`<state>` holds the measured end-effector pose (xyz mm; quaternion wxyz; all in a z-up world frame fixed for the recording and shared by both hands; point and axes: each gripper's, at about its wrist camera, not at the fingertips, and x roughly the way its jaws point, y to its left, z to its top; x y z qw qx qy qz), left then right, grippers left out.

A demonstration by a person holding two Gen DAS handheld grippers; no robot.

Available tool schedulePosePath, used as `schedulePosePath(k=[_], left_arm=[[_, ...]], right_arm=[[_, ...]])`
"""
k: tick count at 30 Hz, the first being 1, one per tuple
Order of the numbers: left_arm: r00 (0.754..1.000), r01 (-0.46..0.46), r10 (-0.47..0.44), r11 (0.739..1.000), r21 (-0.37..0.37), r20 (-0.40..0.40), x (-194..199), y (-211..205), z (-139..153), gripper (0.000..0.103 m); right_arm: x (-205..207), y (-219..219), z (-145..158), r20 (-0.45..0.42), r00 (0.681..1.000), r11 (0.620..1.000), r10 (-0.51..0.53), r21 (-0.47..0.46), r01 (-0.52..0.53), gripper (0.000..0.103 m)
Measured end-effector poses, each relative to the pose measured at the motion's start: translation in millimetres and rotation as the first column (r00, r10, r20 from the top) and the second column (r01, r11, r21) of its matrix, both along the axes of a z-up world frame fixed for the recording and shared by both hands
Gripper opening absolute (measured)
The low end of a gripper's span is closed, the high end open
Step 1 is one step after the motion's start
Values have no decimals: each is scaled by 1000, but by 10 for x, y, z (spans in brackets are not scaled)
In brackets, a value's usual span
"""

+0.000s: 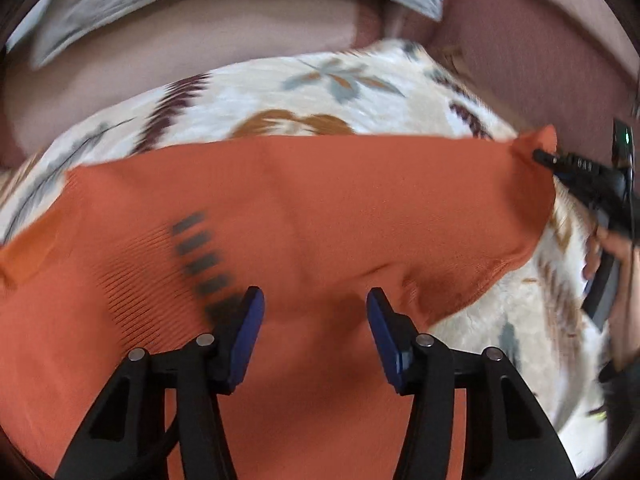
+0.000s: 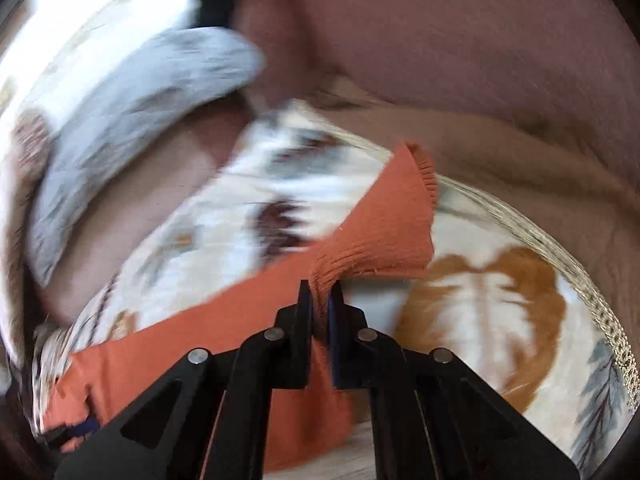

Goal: Fold small clothes
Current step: 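Carry the held sleeve across the sweater body and open the right gripper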

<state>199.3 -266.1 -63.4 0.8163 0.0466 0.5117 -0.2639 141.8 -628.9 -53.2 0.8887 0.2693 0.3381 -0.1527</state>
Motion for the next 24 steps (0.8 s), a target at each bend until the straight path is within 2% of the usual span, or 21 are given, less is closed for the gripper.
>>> schedulePosePath(k=[3,5,7,11,14,17,19,21,23,24], left_arm=[[996,-76,73,996,-56,-50,9,477,87,60],[990,-128,123,990,-67,-68,18,800,136,61],[982,-184,180,981,-64,-60,-11,1164,193,61],[957,-287,282,953,-98,-60,-77,1848,292,62],[932,-362,358,924,-126,-54,-201,2385,337,65],[904,-427,424,891,-155,-57,-300,2832,313,66],[885,-464,461,864,-196,-67,-357,3101,273,66],[875,-481,477,846,-228,-76,-402,3258,217,66],[881,-469,468,850,-239,-66,-423,3329,175,66],[886,-460,459,858,-231,-59,-418,3307,165,66]], right_arm=[[129,514,302,51,989,990,137,-37,-135,8],[248,967,492,86,967,971,239,-33,-237,8],[359,1416,613,107,939,945,326,-25,-325,8],[592,2543,710,141,853,861,502,10,-508,8],[662,3389,642,165,769,773,617,52,-632,8],[649,4184,448,151,666,662,731,80,-745,8],[571,4671,238,119,576,569,809,92,-817,11],[501,5046,1,55,473,465,879,114,-878,14],[416,5214,-140,-10,420,419,907,108,-902,43],[365,5226,-158,-29,420,421,907,94,-902,47]])
